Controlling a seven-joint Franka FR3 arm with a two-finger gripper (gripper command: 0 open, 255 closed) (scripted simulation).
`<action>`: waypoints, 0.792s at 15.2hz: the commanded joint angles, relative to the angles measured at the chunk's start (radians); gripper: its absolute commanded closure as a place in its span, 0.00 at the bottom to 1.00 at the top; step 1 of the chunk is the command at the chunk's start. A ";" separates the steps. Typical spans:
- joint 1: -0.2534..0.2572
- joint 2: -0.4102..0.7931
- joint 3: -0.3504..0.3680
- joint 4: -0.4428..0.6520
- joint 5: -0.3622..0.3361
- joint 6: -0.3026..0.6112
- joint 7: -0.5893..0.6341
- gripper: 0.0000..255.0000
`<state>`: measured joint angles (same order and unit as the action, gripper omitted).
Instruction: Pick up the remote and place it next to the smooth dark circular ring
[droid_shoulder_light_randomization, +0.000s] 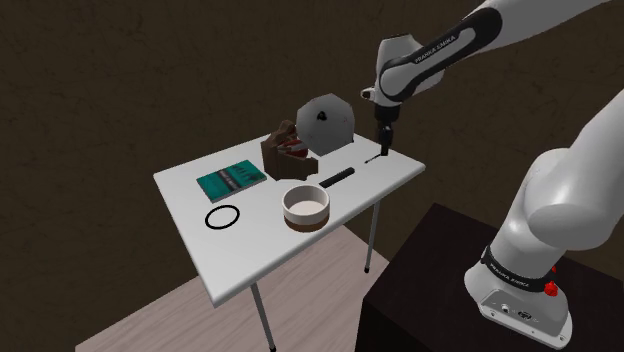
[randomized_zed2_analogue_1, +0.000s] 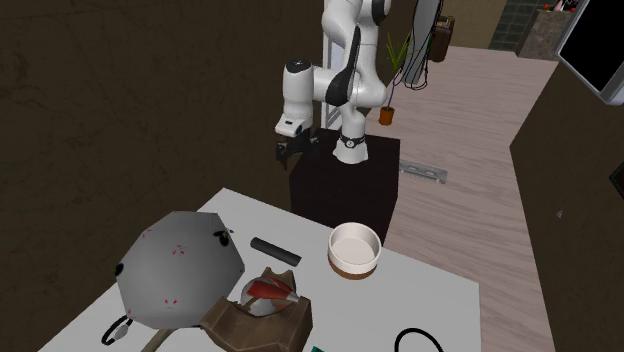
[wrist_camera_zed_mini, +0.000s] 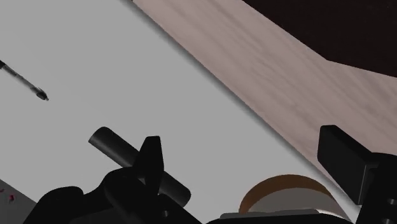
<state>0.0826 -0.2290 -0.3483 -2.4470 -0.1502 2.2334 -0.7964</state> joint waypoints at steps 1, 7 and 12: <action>0.016 0.085 -0.023 0.034 0.029 0.060 -0.096 0.00; 0.027 0.340 -0.034 0.157 0.172 0.201 -0.390 0.00; -0.016 0.541 0.026 0.294 0.287 0.270 -0.615 0.00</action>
<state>0.0758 0.2712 -0.3368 -2.1848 0.1154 2.4924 -1.3654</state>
